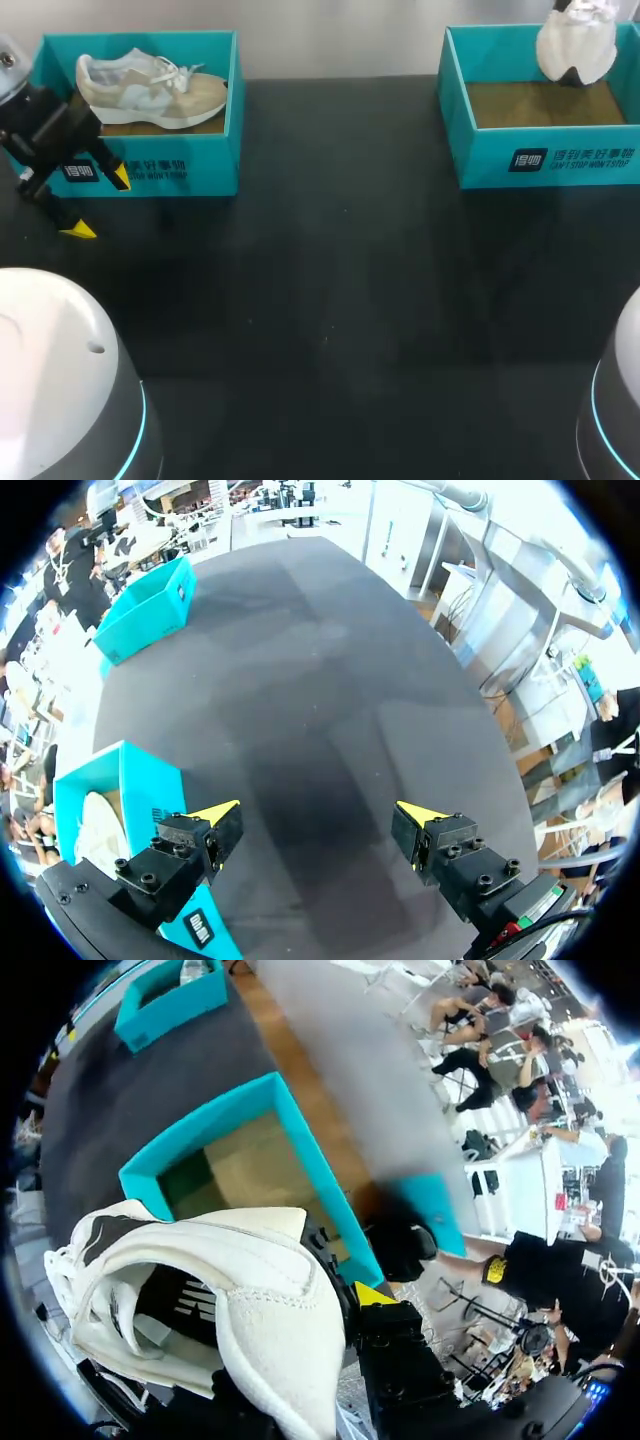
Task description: Take the shoe out of the shoebox, open the shoe tongue, remove and reinsert the insole, then place the shoe into the shoebox
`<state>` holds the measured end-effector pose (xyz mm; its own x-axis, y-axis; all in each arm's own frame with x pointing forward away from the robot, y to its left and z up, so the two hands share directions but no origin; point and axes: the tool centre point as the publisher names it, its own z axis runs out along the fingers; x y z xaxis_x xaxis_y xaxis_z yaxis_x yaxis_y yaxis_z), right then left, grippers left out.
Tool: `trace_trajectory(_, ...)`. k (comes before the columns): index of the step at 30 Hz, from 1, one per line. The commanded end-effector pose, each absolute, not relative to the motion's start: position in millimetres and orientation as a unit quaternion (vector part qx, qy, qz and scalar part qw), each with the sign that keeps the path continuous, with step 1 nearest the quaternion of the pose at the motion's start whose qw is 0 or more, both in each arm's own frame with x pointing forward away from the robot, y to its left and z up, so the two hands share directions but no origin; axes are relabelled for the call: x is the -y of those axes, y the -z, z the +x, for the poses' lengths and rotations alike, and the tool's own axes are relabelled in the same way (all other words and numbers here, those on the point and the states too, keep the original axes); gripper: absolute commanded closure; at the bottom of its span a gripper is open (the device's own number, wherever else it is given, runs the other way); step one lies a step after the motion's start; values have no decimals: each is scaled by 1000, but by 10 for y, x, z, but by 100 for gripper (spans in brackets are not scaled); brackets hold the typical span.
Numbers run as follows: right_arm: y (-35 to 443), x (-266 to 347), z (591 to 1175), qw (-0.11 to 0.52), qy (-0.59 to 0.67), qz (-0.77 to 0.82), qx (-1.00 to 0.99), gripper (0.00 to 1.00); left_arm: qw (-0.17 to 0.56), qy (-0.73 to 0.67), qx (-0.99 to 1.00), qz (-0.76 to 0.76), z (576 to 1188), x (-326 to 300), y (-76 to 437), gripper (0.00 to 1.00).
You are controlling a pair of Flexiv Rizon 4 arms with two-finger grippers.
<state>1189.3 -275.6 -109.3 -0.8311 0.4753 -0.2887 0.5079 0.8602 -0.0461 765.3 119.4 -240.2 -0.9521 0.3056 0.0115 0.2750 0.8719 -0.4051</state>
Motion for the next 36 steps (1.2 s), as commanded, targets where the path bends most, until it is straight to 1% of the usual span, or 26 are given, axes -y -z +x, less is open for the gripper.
trace_trajectory(1,1136,2934,11874,143,62,471,-868,100,37,-203,967,-150,7645,-1200,2401,0)
trace_trajectory(6,1189,3081,11777,156,49,535,-829,100,37,-203,967,-150,7645,-1200,2401,0)
trace_trajectory(12,1191,3216,11645,183,29,570,-801,100,37,-203,967,-150,7645,-1200,2401,0)
trace_trajectory(28,1191,3216,11645,183,29,570,-801,100,37,-203,967,-150,7645,-1200,2401,0)
trace_trajectory(29,1179,3248,11621,173,21,585,-792,100,37,-203,967,-150,7645,-1200,2401,0)
trace_trajectory(31,1179,3363,11533,199,33,628,-752,100,37,-203,967,-150,7645,-1200,2401,0)
trace_trajectory(36,1227,3649,11337,199,25,701,-684,100,37,-203,967,-150,7645,-1200,2401,0)
